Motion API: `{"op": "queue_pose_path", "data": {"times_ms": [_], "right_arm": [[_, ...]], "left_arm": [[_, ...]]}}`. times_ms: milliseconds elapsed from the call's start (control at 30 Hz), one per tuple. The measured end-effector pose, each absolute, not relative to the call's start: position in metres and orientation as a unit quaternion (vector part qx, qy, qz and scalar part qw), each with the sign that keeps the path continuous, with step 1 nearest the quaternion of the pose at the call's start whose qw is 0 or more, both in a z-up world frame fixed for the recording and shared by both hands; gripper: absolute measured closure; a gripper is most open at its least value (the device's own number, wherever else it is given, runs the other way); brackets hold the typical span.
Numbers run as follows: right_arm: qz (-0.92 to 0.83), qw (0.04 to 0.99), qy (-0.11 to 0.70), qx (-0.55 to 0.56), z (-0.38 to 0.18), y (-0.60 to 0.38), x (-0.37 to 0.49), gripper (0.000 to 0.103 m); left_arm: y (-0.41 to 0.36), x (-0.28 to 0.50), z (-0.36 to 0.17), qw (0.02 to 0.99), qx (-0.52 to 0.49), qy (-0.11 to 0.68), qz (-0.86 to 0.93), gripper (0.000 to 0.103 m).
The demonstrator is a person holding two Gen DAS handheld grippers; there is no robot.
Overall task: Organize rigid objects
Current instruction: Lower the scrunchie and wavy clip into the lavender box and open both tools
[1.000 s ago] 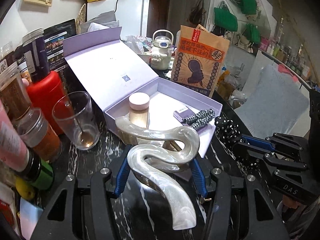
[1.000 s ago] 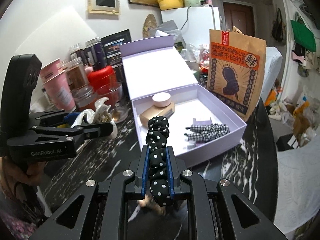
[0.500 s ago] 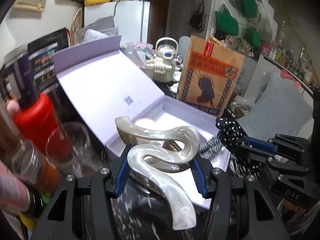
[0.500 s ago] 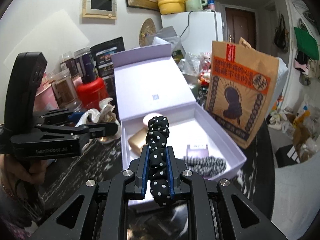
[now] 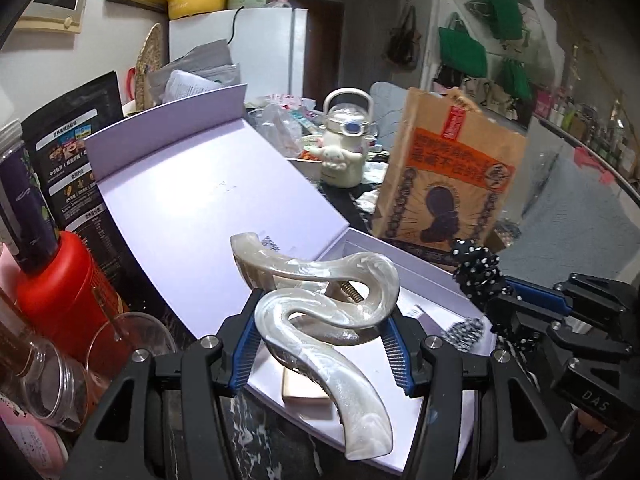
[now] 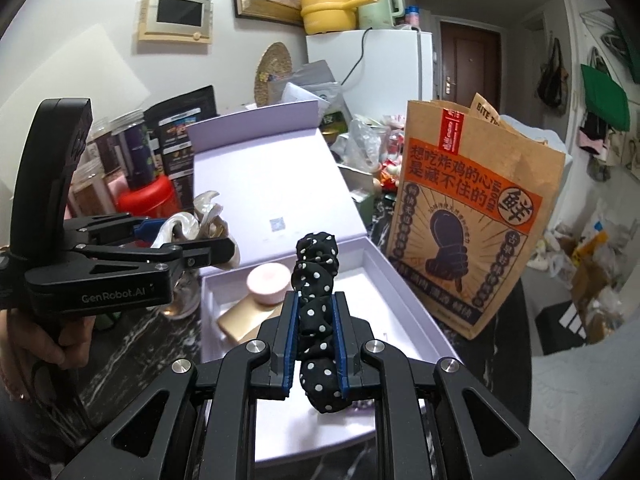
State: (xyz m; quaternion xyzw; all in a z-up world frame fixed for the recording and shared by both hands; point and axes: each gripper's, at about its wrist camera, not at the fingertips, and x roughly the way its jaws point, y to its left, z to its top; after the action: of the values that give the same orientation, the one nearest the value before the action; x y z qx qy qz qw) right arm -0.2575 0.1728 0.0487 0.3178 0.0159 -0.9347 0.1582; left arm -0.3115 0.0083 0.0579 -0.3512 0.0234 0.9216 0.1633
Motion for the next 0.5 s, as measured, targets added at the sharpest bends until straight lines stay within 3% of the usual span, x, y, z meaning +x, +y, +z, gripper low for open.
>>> {"op": "queue_pose_path", "data": {"times_ms": [500], "right_arm": [[-0.929, 0.157, 0.004, 0.335, 0.039, 0.172, -0.298, 0.087]], "left_arm": [[0.012, -0.367, 0.039, 0.165, -0.377, 0.01, 0.912, 0.048]]}}
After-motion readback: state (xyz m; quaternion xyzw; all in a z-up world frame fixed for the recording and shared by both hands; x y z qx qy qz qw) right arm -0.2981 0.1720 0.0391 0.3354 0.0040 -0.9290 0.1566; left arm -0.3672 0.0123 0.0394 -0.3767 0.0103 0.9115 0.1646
